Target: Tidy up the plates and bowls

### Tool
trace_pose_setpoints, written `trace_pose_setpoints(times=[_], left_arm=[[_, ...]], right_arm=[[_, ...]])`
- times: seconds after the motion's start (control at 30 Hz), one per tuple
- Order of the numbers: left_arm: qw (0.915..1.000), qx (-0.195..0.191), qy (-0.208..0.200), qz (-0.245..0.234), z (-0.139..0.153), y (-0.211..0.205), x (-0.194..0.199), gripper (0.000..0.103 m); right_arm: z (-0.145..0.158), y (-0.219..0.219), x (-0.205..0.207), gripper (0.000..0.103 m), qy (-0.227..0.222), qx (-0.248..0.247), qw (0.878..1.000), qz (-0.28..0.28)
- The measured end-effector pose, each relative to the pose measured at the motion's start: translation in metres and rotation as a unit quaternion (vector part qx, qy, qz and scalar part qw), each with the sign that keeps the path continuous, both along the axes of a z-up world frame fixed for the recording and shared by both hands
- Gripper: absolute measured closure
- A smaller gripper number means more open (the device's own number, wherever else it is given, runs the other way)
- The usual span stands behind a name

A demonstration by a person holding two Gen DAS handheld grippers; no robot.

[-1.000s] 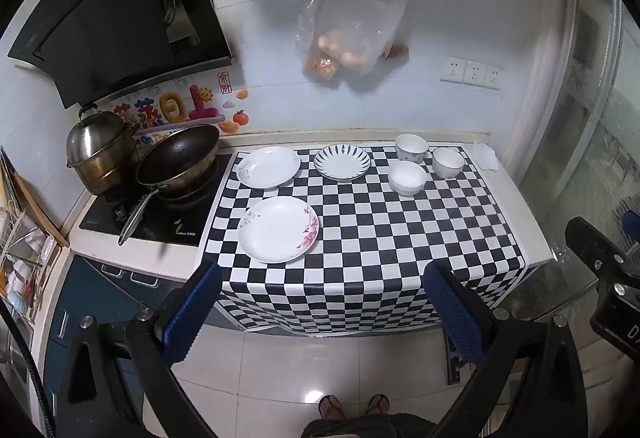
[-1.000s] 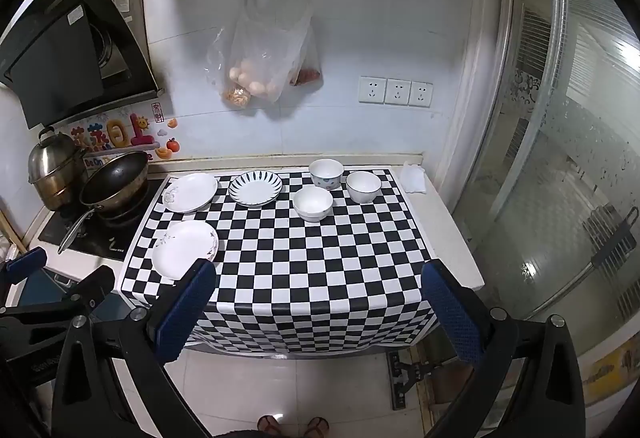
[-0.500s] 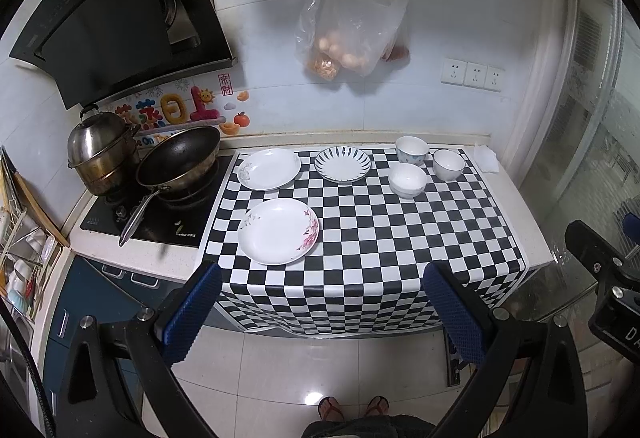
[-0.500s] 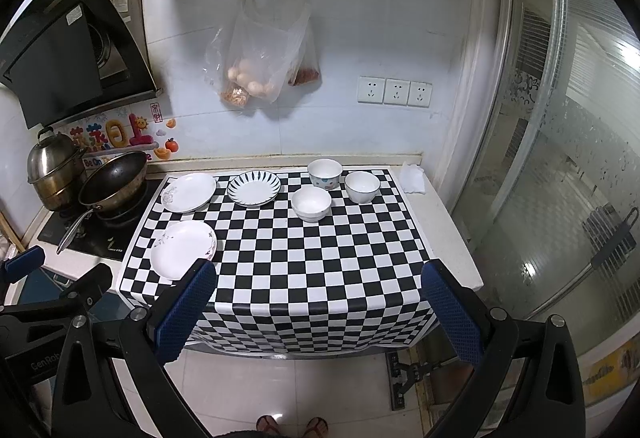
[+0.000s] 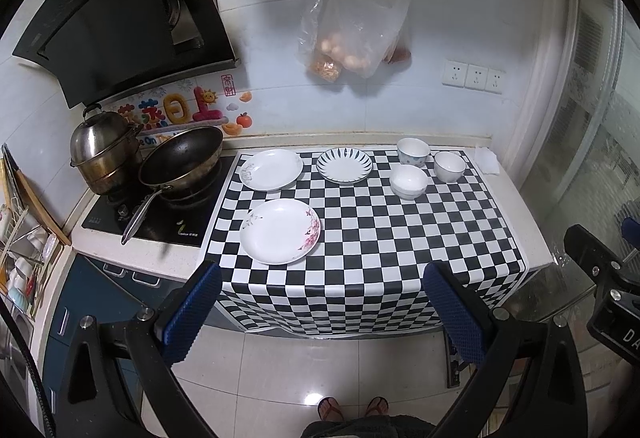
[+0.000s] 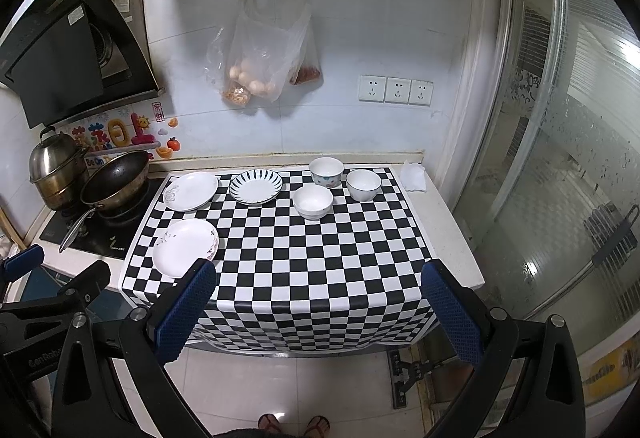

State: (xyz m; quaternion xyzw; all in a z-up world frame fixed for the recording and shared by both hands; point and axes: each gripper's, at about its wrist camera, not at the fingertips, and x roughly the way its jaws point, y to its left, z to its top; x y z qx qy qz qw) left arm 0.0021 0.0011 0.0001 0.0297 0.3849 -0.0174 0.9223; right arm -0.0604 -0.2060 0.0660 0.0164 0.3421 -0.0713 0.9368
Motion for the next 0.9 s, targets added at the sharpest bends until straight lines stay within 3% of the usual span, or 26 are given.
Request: trace_pose_setpoints(times=[0.9], left_arm=[[1.0000,-0.001,-0.004,0.003,0.010,0.009,0.006,0.000]], right_arm=[[0.003,0.005,-0.001,0.000,0.000,0.002,1.000,-0.001]])
